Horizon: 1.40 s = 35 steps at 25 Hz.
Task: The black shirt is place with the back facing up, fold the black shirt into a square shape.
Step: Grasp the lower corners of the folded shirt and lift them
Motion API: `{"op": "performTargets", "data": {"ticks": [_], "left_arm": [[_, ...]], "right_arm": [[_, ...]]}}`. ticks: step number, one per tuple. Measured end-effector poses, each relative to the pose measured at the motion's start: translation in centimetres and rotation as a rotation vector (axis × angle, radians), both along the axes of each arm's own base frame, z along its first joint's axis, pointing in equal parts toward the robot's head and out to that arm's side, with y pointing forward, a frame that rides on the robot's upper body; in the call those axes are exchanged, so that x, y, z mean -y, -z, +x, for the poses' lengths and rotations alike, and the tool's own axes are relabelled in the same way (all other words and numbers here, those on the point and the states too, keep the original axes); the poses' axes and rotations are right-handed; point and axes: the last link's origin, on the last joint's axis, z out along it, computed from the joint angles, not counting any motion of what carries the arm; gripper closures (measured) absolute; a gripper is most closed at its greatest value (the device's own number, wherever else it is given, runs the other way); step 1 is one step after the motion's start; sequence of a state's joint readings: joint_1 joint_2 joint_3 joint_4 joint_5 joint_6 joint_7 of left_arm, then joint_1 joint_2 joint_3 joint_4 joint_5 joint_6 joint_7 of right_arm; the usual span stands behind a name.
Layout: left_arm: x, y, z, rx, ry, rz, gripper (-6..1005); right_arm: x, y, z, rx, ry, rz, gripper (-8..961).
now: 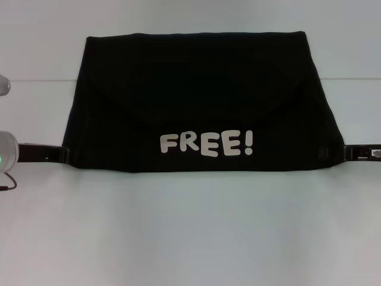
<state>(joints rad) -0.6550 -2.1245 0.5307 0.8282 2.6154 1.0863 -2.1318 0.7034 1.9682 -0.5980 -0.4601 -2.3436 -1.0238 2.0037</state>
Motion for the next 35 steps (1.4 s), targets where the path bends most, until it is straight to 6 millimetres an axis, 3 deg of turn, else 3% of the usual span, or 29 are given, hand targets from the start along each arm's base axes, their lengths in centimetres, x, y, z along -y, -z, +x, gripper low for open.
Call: {"op": "performTargets", "data": {"ticks": [7,12,15,19,26,35], "left_arm": [[-0.1,-0.1,-0.1,-0.004,-0.006,0.013,999],[0.4,-0.1,-0.1,0.020,-0.012,-0.008,999],[1.3,-0.4,0.1,0.066,-0.014,-0.043,999],[3.2,-1.0,0.6,0.147,-0.002,-0.101,998],[7.6,-1.1,1.4,0.332,0.098,-0.257,998],[12.7,-1.1,0.6,0.455,0.177,-0.361,999]], "right_arm": [[0.3,-0.4,0.4,-0.001,0.003,-0.004,667],[0.8,-1.0,0.6,-0.015,-0.008,-0.014,860],[1.8,-1.8,1.1,-0.033,-0.016,-0.024,888],[3.9,-3.1,1.9,-0.071,-0.041,-0.050,916],[9.4,-5.5,4.2,-0.144,-0.084,-0.105,915],[15.5,-6.2,6.5,-0.199,-0.092,-0.155,915]]}}
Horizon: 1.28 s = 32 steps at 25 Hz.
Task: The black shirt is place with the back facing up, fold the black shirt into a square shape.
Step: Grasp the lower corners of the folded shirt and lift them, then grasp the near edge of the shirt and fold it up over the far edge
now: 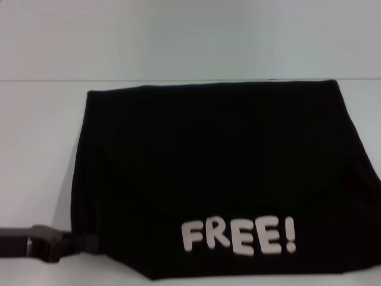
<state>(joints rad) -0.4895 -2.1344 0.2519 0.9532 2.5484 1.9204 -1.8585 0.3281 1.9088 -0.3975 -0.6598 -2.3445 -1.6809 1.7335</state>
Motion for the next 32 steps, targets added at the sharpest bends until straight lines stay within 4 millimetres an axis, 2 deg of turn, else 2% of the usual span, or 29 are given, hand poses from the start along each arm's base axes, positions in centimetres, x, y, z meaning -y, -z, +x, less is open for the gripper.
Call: {"op": "performTargets", "data": {"ticks": [7,9,12,15,18,20,21,25,28,32], "left_arm": [[2.9,0.2,-0.3,0.058,0.013,-0.079,998],[3.1,0.3,-0.3,0.063,0.012,-0.087,998],[3.5,0.4,-0.2,0.071,0.007,-0.106,998],[3.1,0.5,0.0,0.068,0.016,-0.106,998],[2.5,0.3,0.1,0.061,0.025,-0.096,998],[-1.1,-1.1,0.9,0.014,0.055,-0.012,998],[-1.5,-1.2,0.9,0.008,0.055,-0.001,998],[-6.3,-2.6,1.8,-0.051,0.039,0.113,999],[-10.2,-2.7,3.0,-0.102,0.030,0.182,999],[-13.5,-1.7,4.2,-0.163,0.021,0.229,999]], "right_arm": [[4.1,-0.1,0.8,-0.055,0.003,-0.031,914],[5.0,0.0,0.9,-0.072,0.012,-0.045,914],[5.8,-0.1,1.1,-0.084,0.024,-0.055,914],[5.3,-0.6,1.1,-0.085,0.019,-0.019,915],[3.2,-1.2,0.4,-0.082,-0.014,0.039,916],[1.5,-1.7,-0.2,-0.078,-0.039,0.076,915],[0.4,-2.1,-0.5,-0.073,-0.055,0.097,915],[-4.0,-3.2,-2.2,-0.048,-0.097,0.177,915],[-7.4,-3.6,-3.1,-0.004,-0.084,0.223,916],[-11.6,-3.3,-4.2,0.053,-0.029,0.280,915]]}}
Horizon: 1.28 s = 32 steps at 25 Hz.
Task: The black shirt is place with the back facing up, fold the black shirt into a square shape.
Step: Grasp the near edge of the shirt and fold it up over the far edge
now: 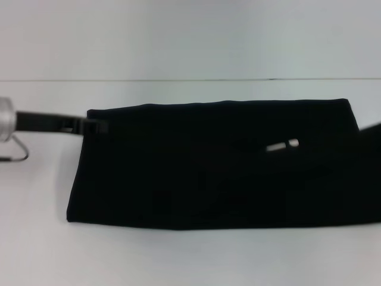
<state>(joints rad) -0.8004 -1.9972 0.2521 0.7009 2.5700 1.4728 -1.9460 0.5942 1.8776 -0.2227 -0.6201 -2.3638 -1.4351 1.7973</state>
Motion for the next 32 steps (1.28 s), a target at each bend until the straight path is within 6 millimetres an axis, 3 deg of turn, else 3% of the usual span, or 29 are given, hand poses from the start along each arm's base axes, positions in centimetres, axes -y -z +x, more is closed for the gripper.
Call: {"op": "performTargets", "data": {"ticks": [5,14,24,32], "left_arm": [[-3.3,1.2,0.6,-0.126,-0.028,0.087,999],[-5.7,1.4,1.0,-0.228,-0.031,0.198,998],[-7.7,0.3,2.1,-0.298,-0.003,0.285,980],[-8.0,0.7,2.2,-0.311,-0.002,0.297,965]], "right_arm": [[-4.1,1.7,-1.4,0.053,0.039,0.050,914],[-8.7,4.1,-3.2,0.198,0.085,0.118,915],[-10.6,3.2,-4.4,0.216,0.106,0.185,916],[-11.0,3.0,-4.7,0.222,0.107,0.199,914]]}}
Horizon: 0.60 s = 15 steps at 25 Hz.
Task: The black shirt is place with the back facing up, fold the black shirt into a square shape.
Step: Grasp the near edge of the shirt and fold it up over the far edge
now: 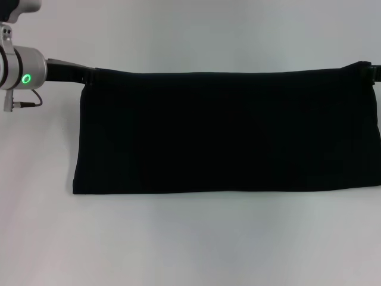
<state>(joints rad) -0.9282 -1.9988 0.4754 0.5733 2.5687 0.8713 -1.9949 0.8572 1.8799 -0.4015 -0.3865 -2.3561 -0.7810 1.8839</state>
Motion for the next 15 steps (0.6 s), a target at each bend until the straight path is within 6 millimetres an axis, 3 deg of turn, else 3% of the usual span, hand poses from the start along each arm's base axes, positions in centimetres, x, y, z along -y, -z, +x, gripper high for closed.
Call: {"op": "performTargets", "data": {"ticks": [12,15], "left_arm": [[-0.2,1.6,-0.3,-0.036,-0.016,0.044,941],[-0.3,2.2,-0.4,-0.054,-0.025,0.086,848]], "right_arm": [[0.1,1.3,-0.1,0.027,-0.001,-0.020,903],[0.1,1.1,0.1,0.045,0.001,-0.006,827]]}}
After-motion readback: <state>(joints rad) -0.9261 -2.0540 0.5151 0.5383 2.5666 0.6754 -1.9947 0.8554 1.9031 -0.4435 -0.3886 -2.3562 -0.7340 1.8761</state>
